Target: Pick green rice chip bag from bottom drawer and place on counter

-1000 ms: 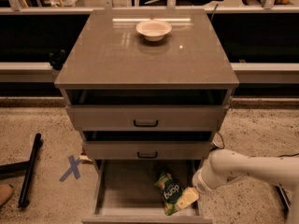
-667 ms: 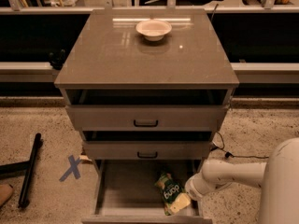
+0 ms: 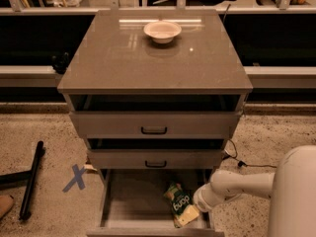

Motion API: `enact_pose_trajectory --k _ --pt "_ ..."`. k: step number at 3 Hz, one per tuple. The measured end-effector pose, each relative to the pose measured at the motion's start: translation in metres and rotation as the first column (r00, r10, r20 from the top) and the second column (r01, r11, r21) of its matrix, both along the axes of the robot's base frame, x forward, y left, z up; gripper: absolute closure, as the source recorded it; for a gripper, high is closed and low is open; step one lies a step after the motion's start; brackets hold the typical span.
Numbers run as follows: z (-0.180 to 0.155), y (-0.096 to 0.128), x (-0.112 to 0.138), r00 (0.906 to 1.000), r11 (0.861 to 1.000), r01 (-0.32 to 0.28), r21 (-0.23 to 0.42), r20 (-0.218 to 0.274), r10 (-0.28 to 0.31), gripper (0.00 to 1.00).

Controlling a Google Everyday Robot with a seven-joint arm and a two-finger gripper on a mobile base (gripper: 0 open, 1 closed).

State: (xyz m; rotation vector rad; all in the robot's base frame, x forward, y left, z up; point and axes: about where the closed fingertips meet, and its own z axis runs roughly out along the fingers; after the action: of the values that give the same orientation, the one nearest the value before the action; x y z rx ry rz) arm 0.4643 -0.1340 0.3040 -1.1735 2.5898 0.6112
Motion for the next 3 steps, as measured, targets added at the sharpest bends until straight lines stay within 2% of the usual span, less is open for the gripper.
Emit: enact_pose_trajectory --k 1,3 --pt "-0.024 0.016 0.018 0.9973 0.998 -0.048 0.031 0.058 0.046 0.0" --pt "-0.059 0.048 0.044 0.9924 0.992 -0.071 0.104 0.108 0.059 0.0"
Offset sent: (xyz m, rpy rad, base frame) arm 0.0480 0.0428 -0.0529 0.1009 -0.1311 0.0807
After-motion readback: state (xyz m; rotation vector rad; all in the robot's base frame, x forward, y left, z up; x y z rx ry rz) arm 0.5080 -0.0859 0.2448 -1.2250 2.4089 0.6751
